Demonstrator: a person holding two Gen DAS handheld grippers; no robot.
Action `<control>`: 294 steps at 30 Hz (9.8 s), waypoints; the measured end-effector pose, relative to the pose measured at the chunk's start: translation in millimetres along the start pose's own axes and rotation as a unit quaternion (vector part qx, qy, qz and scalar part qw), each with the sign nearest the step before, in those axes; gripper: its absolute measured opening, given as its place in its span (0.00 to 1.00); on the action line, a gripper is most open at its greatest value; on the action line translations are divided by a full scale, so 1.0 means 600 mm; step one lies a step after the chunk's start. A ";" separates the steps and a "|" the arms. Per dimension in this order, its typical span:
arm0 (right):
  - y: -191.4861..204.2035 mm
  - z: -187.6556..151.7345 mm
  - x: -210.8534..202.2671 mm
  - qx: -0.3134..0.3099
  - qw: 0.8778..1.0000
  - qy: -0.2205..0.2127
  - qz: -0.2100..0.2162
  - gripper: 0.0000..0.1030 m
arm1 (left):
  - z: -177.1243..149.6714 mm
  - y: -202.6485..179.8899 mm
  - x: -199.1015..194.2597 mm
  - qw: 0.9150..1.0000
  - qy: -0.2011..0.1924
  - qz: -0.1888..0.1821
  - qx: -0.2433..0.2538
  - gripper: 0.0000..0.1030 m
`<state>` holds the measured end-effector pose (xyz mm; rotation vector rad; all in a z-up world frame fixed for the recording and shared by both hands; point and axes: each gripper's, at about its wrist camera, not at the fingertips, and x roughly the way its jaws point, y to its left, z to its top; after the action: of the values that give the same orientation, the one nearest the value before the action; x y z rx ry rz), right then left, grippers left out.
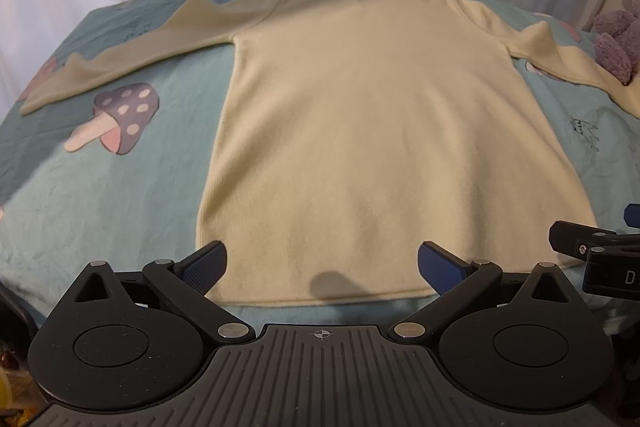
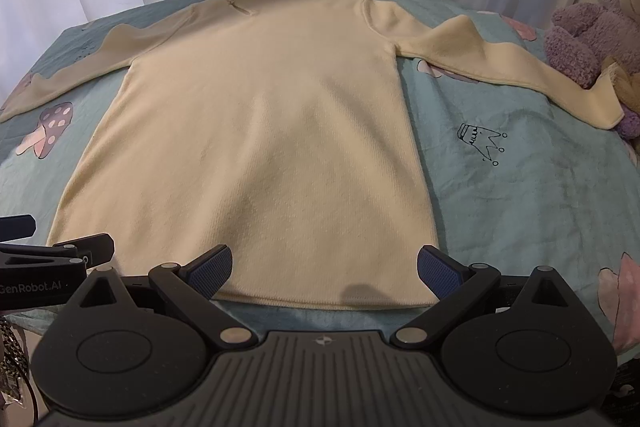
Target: Fold small clothes
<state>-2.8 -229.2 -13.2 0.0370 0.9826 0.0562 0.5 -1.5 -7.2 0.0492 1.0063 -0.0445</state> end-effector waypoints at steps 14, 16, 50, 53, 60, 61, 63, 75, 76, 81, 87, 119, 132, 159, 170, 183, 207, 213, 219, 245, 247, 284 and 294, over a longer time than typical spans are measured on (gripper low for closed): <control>0.002 0.002 0.002 -0.004 1.000 0.002 0.003 0.96 | 0.005 0.008 0.007 1.000 0.013 -0.004 -0.008 1.00; 0.001 0.003 0.004 -0.004 1.000 0.003 0.002 0.96 | 0.006 0.008 0.008 1.000 0.014 -0.006 -0.009 1.00; 0.005 0.008 0.015 -0.002 1.000 0.009 0.002 0.96 | 0.014 0.009 0.019 1.000 0.025 -0.008 -0.008 1.00; 0.005 0.009 0.016 -0.002 1.000 0.009 0.002 0.96 | 0.015 0.009 0.019 1.000 0.025 -0.008 -0.008 1.00; 0.005 0.010 0.016 -0.002 1.000 0.009 0.002 0.96 | 0.015 0.007 0.020 1.000 0.026 -0.007 -0.008 1.00; 0.005 0.010 0.017 -0.002 1.000 0.010 0.001 0.96 | 0.015 0.007 0.020 1.000 0.026 -0.007 -0.008 1.00; 0.005 0.010 0.017 -0.002 1.000 0.010 0.002 0.96 | 0.015 0.005 0.021 1.000 0.027 -0.007 -0.007 1.00; -0.001 0.013 0.022 0.000 1.000 0.014 0.003 0.96 | 0.018 0.004 0.025 0.999 0.031 -0.007 -0.005 1.00; -0.001 0.013 0.022 0.000 1.000 0.015 0.003 0.96 | 0.019 0.004 0.025 0.999 0.032 -0.007 -0.005 1.00; -0.003 0.013 0.023 0.001 1.000 0.016 0.005 0.96 | 0.021 0.006 0.026 0.999 0.034 -0.006 -0.005 1.00; -0.006 0.016 0.026 0.004 1.000 0.019 0.008 0.96 | 0.024 0.006 0.030 0.999 0.037 -0.005 -0.004 1.00; -0.142 0.062 0.065 0.134 0.984 -0.037 0.112 0.96 | 0.089 -0.017 0.082 0.999 0.039 -0.032 -0.011 1.00; -0.588 0.116 0.188 0.440 0.876 -0.200 -0.007 0.82 | 0.194 -0.007 0.176 0.996 -0.042 0.024 -0.070 1.00; -0.460 0.284 0.164 0.245 0.918 -0.311 -0.034 0.06 | 0.236 0.018 0.230 0.994 -0.034 -0.041 -0.098 1.00; -0.102 0.308 0.212 -0.006 0.952 -0.211 0.222 0.24 | 0.330 0.071 0.234 0.977 -0.091 -0.163 -0.107 1.00; -0.255 0.232 0.200 0.136 0.961 -0.183 0.157 0.32 | 0.392 0.024 0.358 0.946 0.006 -0.304 -0.111 0.92; -0.299 0.270 0.238 0.145 0.971 -0.165 0.099 0.40 | 0.444 0.133 0.333 0.991 -0.061 -0.116 -0.038 0.07; -0.304 0.308 0.286 0.154 0.973 -0.135 0.111 0.47 | 0.433 0.157 0.373 0.984 -0.056 -0.151 -0.074 0.34; -0.305 0.334 0.330 0.153 0.977 -0.101 0.108 0.48 | 0.450 0.145 0.375 0.986 -0.078 -0.136 -0.065 0.06; -0.256 0.411 0.396 0.052 0.989 -0.138 -0.022 0.07 | 0.456 0.141 0.381 0.992 -0.094 -0.077 -0.032 0.06; -0.250 0.409 0.408 0.035 0.989 -0.135 -0.042 0.07 | 0.451 0.134 0.390 0.994 -0.087 -0.064 -0.019 0.06; -0.118 0.300 0.247 -0.033 0.975 -0.214 0.052 0.56 | 0.306 0.378 0.261 0.938 -0.136 0.010 -0.320 0.88; -0.085 0.262 0.232 -0.031 0.979 -0.180 0.091 0.57 | 0.225 0.529 0.240 0.867 -0.160 0.081 -0.466 0.86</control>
<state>206.3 -272.1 -44.5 0.0772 0.6131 0.2395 210.6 304.7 -50.2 -0.7423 0.6029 0.5753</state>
